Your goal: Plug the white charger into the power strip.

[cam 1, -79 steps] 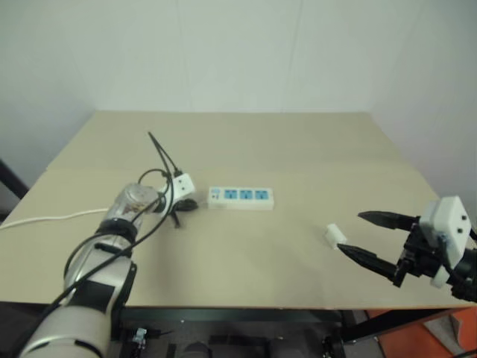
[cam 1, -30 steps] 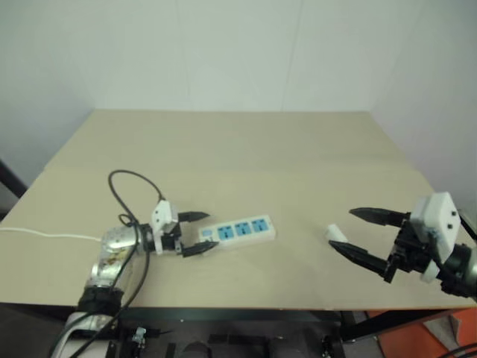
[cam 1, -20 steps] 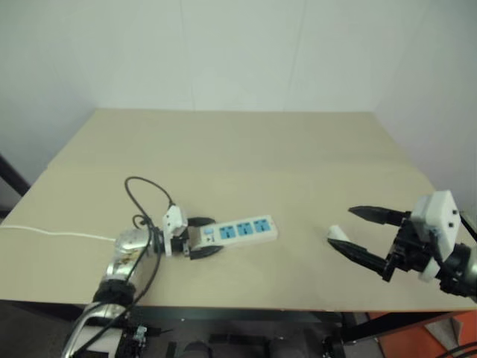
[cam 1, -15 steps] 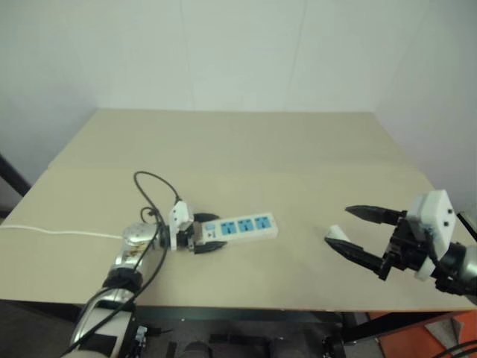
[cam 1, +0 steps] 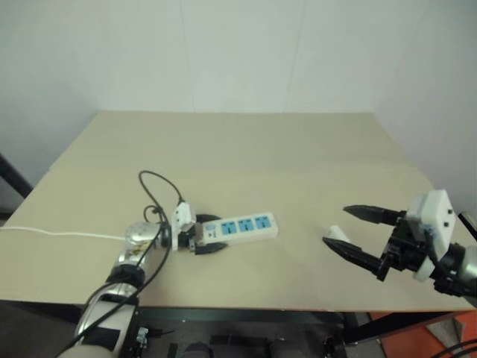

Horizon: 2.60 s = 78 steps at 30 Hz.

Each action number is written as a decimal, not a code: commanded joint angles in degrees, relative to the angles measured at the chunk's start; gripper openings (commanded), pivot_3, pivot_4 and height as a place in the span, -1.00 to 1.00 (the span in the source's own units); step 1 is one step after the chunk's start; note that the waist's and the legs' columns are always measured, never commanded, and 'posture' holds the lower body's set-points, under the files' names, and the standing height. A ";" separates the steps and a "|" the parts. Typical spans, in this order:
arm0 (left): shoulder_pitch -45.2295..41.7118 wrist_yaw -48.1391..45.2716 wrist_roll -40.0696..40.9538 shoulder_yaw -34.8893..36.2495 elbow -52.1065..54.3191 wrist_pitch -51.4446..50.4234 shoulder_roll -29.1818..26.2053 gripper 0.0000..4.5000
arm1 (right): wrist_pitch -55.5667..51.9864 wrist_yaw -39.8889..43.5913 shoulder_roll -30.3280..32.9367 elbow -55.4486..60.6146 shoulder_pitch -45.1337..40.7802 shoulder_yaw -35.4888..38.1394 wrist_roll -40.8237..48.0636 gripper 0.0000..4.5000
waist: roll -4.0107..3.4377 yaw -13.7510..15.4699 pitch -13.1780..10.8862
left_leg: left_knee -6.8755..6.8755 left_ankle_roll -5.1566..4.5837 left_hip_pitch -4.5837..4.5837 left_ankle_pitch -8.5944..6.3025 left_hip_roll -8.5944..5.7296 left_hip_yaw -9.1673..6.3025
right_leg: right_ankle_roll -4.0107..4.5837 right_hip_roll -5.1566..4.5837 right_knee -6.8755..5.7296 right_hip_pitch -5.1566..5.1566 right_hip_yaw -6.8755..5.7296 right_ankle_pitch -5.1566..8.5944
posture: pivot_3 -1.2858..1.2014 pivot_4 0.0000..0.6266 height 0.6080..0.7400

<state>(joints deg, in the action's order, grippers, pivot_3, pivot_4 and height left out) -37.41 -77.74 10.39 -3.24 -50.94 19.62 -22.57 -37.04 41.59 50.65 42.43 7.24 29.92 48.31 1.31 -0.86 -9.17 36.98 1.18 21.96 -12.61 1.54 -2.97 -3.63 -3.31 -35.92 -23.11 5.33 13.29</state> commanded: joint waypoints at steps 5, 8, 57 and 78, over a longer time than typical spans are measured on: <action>2.19 -1.27 -2.38 -2.33 -2.50 -2.22 0.63 0.81 | 0.15 -0.22 1.25 0.84 -1.94 0.26 0.92 1.00 | -0.15 -0.05 0.11 | 0.00 0.00 -0.01 0.00 0.00 0.00 | -0.01 0.00 0.00 0.00 0.00 0.01 | 0.03 -0.52 1.00; 2.00 -2.16 -2.18 -2.46 -2.61 -3.02 0.92 0.46 | 0.05 -0.10 1.44 0.64 -2.55 0.00 0.97 1.00 | -0.18 -0.01 0.14 | -0.01 0.00 -0.01 0.00 0.00 0.00 | -0.01 0.00 0.00 0.00 0.00 0.01 | 0.03 -0.52 1.00; -1.02 -12.03 -3.32 -6.04 0.71 -1.16 4.03 0.47 | -55.46 -28.84 9.29 -53.77 -72.67 -50.02 11.91 1.00 | -0.19 -0.30 0.11 | -0.08 -0.04 0.38 0.00 -0.07 -0.09 | 0.39 -0.11 -0.01 -0.44 -0.09 -0.15 | 0.03 -0.52 1.00; 5.43 -10.52 -1.49 -6.75 13.51 -8.99 1.81 0.47 | -55.46 -17.35 0.76 -60.31 -73.08 -60.78 -3.36 1.00 | -0.24 -0.93 0.12 | -0.04 -0.04 0.93 0.00 -0.08 -0.08 | 0.50 -0.10 -0.20 -1.13 -0.07 -0.23 | 0.03 -0.52 1.00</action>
<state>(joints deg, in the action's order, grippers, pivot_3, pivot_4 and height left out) -34.02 -87.89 9.38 -7.84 -37.23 12.11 -21.00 -92.06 23.20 51.23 -17.80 -65.69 -31.05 46.24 1.07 -1.79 -9.04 36.94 1.14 22.89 -12.61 1.46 -3.05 -3.13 -3.41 -36.11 -24.24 5.25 13.07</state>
